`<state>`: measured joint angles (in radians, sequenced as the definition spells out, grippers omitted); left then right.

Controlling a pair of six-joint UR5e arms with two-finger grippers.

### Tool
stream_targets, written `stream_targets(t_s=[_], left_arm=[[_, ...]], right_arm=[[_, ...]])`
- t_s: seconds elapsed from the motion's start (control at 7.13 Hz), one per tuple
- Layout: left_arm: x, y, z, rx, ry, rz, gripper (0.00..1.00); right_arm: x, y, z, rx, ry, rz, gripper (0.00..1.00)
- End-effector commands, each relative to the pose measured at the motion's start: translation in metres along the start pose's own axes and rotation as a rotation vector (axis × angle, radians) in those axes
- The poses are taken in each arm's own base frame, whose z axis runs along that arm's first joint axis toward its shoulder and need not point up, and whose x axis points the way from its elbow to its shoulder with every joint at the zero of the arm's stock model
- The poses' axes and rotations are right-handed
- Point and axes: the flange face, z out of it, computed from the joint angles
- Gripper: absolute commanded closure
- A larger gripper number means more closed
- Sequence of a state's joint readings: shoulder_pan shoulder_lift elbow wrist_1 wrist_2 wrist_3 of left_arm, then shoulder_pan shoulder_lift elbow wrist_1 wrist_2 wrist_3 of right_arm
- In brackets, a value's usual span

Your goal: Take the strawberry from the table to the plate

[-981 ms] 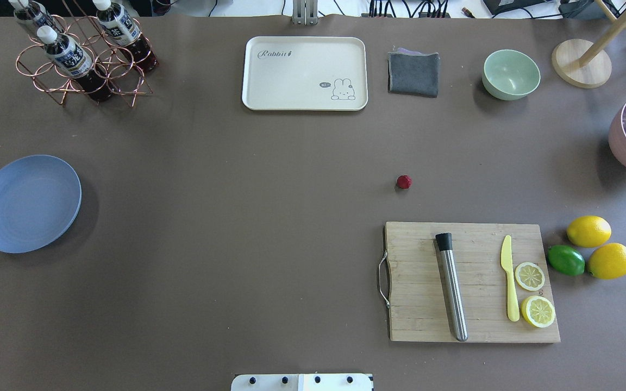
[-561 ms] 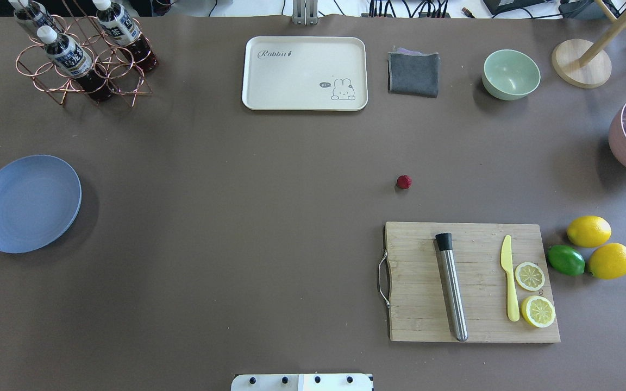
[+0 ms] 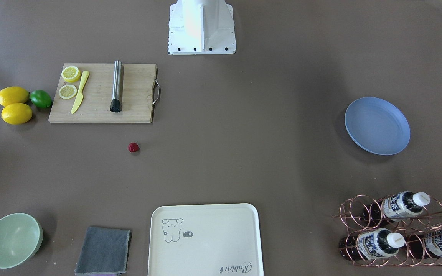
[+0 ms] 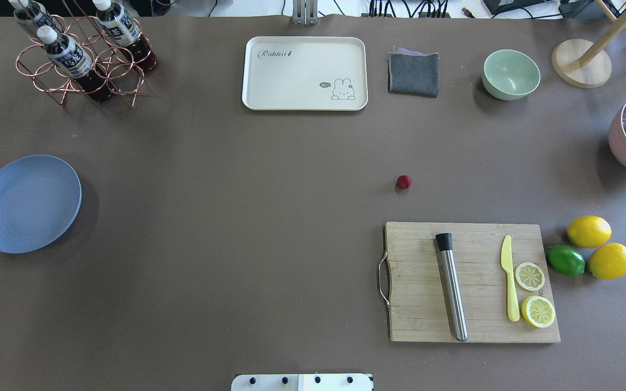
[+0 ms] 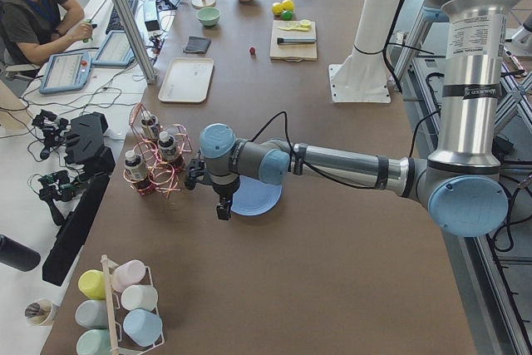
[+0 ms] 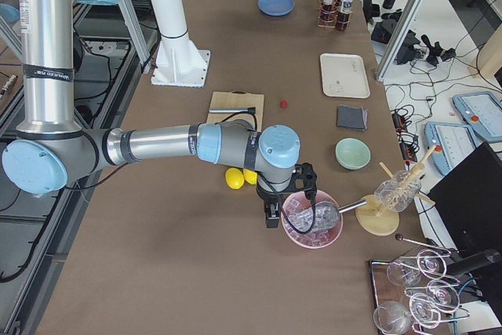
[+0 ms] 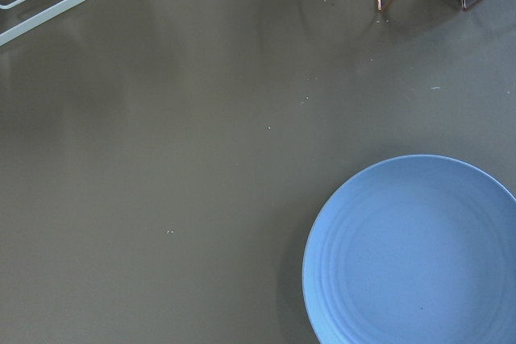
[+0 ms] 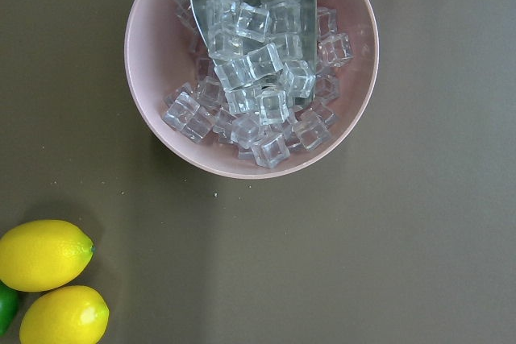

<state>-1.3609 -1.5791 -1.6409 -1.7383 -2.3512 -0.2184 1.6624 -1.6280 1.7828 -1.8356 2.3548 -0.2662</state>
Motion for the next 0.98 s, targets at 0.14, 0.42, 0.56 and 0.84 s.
stream_targets(t_s=[0.14,0.42,0.56,0.84], left_arm=[[-0.017,0.0,0.074,0.045,0.042,-0.043,0.06],[-0.01,0.003,0.083,0.031,0.045,-0.042,0.07],[0.0,0.004,0.092,0.022,0.05,-0.038,0.08],[0.02,0.012,0.113,0.028,0.069,-0.044,0.1]], right_arm=[[-0.015,-0.016,-0.003,0.005,-0.004,0.003,0.0],[-0.027,-0.023,0.004,-0.001,-0.033,-0.007,0.0],[-0.03,-0.024,0.006,-0.002,-0.05,-0.009,0.0],[-0.031,-0.023,0.008,-0.003,-0.063,-0.009,0.0]])
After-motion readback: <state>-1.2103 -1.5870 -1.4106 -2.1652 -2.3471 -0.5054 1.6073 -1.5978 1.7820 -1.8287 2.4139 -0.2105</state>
